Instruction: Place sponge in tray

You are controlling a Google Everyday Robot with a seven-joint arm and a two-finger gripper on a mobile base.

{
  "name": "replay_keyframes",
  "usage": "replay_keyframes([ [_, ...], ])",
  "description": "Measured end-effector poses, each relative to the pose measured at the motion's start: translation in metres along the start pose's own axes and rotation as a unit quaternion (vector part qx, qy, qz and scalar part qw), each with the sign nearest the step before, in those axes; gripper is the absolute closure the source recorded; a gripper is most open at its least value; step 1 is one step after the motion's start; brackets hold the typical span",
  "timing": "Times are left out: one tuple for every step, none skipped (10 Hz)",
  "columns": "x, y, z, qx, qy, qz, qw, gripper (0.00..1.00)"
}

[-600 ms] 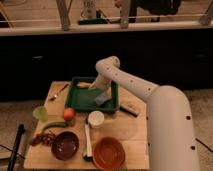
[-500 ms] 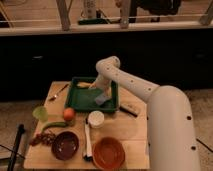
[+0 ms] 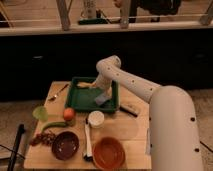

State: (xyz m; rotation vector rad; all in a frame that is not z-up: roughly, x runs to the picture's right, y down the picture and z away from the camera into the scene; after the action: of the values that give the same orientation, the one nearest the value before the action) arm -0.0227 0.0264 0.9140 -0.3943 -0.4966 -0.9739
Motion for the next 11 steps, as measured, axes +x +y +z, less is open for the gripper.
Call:
replay_keyframes([
  [0.0002,-0.0003,-0.0004,0.000,0.002,0.003,1.0000,0.20],
  [-0.0002,-0.0018,-0.0011,0.001,0.004,0.005,1.0000,0.20],
  [-0.0008,-0.0035,-0.0018,0.001,0.008,0.006,0.9999,0.20],
  [-0.0010,-0.0045,-0.0024,0.002,0.013,0.008,0.9999,0.20],
  [-0.0017,-0.0056,-0.0026,0.003,0.014,0.008,0.9999,0.20],
  [-0.0026,-0.0067,-0.0028,0.004,0.016,0.009,0.9998,0.20],
  [-0.0030,-0.0080,-0.0031,0.005,0.019,0.011,0.9998,0.20],
  [-0.0032,-0.0086,-0.0036,0.006,0.020,0.011,0.9997,0.20],
  [-0.0032,-0.0084,-0.0035,0.006,0.020,0.011,0.9997,0.20],
  [-0.0033,-0.0085,-0.0035,0.005,0.019,0.011,0.9997,0.20],
  [-0.0033,-0.0085,-0.0035,0.006,0.019,0.011,0.9997,0.20],
])
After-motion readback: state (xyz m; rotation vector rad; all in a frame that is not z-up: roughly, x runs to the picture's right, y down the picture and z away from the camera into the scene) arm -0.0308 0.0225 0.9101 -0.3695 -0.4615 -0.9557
